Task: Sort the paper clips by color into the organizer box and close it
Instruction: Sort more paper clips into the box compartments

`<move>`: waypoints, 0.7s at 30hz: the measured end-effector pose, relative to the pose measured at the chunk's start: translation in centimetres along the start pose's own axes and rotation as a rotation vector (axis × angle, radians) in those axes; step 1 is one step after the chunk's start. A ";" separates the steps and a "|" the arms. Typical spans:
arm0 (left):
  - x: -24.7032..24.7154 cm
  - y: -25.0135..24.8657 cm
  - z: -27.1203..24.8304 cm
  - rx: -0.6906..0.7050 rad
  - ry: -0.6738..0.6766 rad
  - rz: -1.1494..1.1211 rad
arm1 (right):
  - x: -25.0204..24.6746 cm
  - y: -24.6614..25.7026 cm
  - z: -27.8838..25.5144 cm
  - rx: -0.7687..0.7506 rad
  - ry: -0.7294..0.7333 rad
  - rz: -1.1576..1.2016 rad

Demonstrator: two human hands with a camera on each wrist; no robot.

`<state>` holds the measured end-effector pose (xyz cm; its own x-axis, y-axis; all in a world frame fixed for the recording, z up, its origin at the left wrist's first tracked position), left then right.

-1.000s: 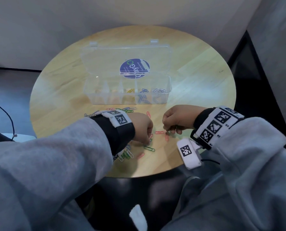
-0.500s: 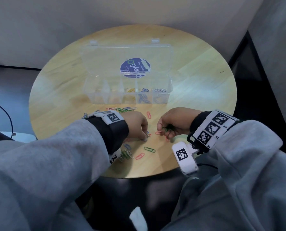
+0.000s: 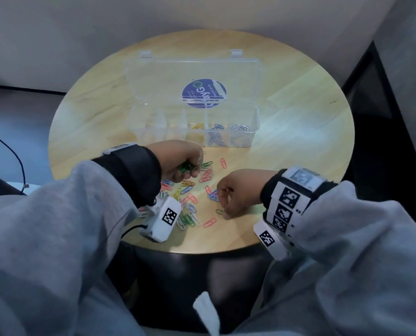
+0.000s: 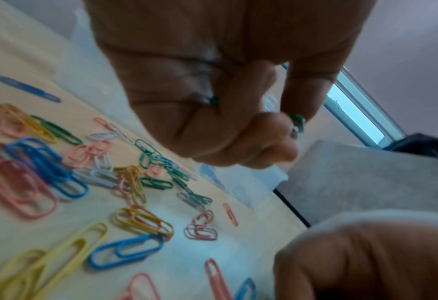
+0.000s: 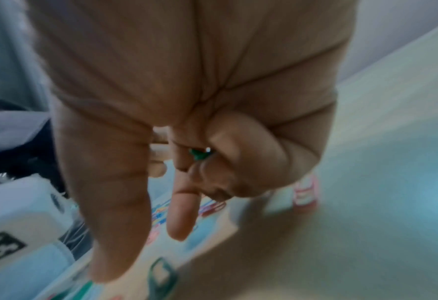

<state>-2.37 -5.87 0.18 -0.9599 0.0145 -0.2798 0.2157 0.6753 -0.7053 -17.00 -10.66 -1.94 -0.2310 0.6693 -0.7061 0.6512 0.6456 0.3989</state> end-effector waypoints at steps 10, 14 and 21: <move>-2.0 0.3 -0.6 0.078 -0.032 -0.290 | 0.7 1.2 1.5 0.009 -0.007 -0.240; -3.8 0.5 -0.5 0.043 -0.077 -0.408 | -2.1 0.2 0.7 0.064 -0.088 0.130; -6.6 0.1 -0.3 0.078 -0.099 -0.580 | -5.4 1.1 1.9 0.096 -0.219 1.044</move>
<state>3.91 -5.72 2.17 -0.9048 -0.4117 0.1090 -0.3228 0.4961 -0.8060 -13.64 -14.26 1.13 0.6018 0.7870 -0.1358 0.5080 -0.2460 0.8255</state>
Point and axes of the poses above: each hand's wrist, its own z-axis towards the middle knuckle, its own x-axis out of the palm, y = z × x, the point moved 2 cm from there along z, towards the middle knuckle, and after that the axes turned 1 degree about -y, right-handed, at the moved point
